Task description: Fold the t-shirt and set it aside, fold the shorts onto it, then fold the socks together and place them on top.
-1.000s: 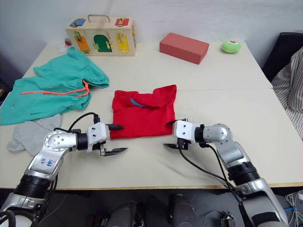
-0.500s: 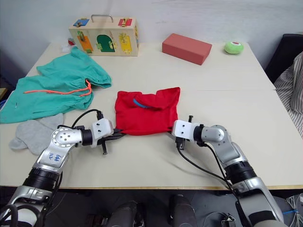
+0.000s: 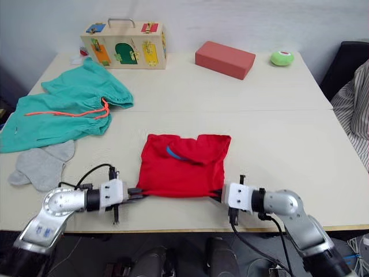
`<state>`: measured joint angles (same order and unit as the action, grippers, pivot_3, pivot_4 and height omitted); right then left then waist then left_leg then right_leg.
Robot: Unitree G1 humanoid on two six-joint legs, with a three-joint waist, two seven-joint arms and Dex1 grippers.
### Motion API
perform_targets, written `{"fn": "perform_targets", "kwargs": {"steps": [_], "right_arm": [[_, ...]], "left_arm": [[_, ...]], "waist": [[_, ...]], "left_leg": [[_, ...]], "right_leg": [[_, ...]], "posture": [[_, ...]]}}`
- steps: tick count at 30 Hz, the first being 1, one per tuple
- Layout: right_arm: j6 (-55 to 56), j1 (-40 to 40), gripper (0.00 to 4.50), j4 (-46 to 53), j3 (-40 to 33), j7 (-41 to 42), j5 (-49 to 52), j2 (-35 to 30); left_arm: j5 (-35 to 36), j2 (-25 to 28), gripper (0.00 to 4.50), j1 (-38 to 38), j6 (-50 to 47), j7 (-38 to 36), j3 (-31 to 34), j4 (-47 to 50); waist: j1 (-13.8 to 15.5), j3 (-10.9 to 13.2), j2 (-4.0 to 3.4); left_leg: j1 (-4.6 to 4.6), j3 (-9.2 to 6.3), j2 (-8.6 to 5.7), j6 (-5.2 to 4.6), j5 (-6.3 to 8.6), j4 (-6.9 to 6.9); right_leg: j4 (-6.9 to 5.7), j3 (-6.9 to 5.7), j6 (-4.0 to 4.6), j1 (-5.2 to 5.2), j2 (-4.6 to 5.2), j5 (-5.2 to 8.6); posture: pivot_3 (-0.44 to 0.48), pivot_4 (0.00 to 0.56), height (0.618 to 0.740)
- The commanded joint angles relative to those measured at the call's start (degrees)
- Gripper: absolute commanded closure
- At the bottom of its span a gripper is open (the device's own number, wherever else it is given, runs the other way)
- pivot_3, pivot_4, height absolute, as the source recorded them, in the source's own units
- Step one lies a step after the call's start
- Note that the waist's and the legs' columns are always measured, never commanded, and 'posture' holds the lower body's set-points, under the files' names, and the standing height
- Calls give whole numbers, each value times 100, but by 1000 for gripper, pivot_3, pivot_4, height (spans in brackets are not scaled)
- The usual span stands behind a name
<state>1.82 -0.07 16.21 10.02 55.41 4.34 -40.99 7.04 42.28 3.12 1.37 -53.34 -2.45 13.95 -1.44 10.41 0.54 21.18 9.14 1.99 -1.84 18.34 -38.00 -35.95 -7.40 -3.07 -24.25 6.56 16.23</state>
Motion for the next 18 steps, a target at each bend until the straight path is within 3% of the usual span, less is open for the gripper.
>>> {"fn": "perform_targets", "kwargs": {"steps": [1, 6, 8, 13, 17, 18], "right_arm": [[-79, 326, 4500, 295, -224, -36, 100, -165], [36, 531, 4500, 297, -295, -133, 198, -115], [-23, 614, 4500, 280, -380, -202, 375, -43], [-88, 784, 3061, 264, -614, 192, 1023, -190], [-1224, 1181, 1793, 810, -1341, 847, 2816, -550], [-1429, 1226, 1793, 867, -1430, 930, 3027, -646]], "left_arm": [[34, 126, 4463, 424, -298, 112, 202, 330], [143, 51, 4463, 685, -434, 354, 416, 528], [346, 112, 3970, 765, -450, 186, 443, 554], [582, 333, 2556, 951, -400, -97, 677, 397], [2073, 607, 1388, 1170, -1596, -646, 1372, 769], [2285, 664, 1388, 1199, -1830, -711, 1472, 815]], "waist": [[5, -1, 1], [12, -2, 3], [14, -2, 3], [17, -2, 3], [23, 0, 2], [24, 1, 4]], "left_leg": [[-6, 0, 0, -1, 5, -1], [-5, -4, 2, 2, 11, -1], [-3, -4, 2, 2, 11, 0], [0, -4, 3, -1, 13, -2], [6, -9, 6, -9, 18, -2], [7, -11, 8, -10, 18, -2]], "right_leg": [[-1, 0, 0, 4, 0, 0], [1, 0, 3, 5, 0, 2], [1, -2, 6, 3, 0, 3], [5, -5, 7, 3, 0, 4], [4, -8, 11, 0, -1, 6], [6, -8, 11, 0, -1, 6]], "posture": [[0, 150, 740], [0, 150, 740], [0, 150, 740], [0, 150, 740], [0, 150, 740], [0, 150, 740]]}}
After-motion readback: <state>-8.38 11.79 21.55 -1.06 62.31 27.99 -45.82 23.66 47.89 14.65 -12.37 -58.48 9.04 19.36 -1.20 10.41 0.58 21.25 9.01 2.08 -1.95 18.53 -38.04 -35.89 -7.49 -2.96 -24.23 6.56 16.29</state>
